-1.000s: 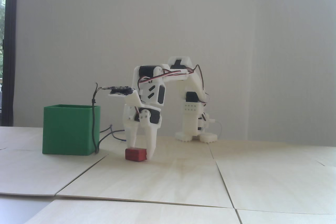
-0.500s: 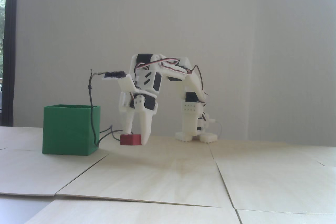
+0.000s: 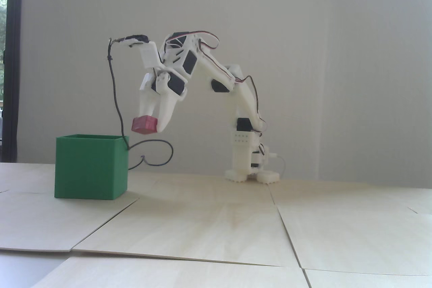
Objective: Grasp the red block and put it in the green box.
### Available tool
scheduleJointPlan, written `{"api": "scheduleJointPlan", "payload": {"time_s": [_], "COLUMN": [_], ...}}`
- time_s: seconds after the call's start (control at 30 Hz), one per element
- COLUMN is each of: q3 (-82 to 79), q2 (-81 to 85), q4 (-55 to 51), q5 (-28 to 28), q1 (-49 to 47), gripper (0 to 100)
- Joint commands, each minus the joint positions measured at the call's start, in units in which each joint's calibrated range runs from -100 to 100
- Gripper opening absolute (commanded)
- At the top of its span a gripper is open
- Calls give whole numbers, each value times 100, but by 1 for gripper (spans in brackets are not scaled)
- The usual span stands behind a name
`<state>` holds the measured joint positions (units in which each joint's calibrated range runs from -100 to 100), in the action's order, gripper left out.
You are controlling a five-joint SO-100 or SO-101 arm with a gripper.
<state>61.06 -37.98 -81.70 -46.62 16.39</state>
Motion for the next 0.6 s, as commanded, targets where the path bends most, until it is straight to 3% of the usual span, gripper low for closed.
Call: {"api": "scheduleJointPlan", "payload": {"time_s": [0.0, 0.57], "q3": [638, 629], "q2": [1086, 1386], "q4": [-43, -43], "q5": [14, 14], "q1": [255, 1316], "gripper": [2, 2]}}
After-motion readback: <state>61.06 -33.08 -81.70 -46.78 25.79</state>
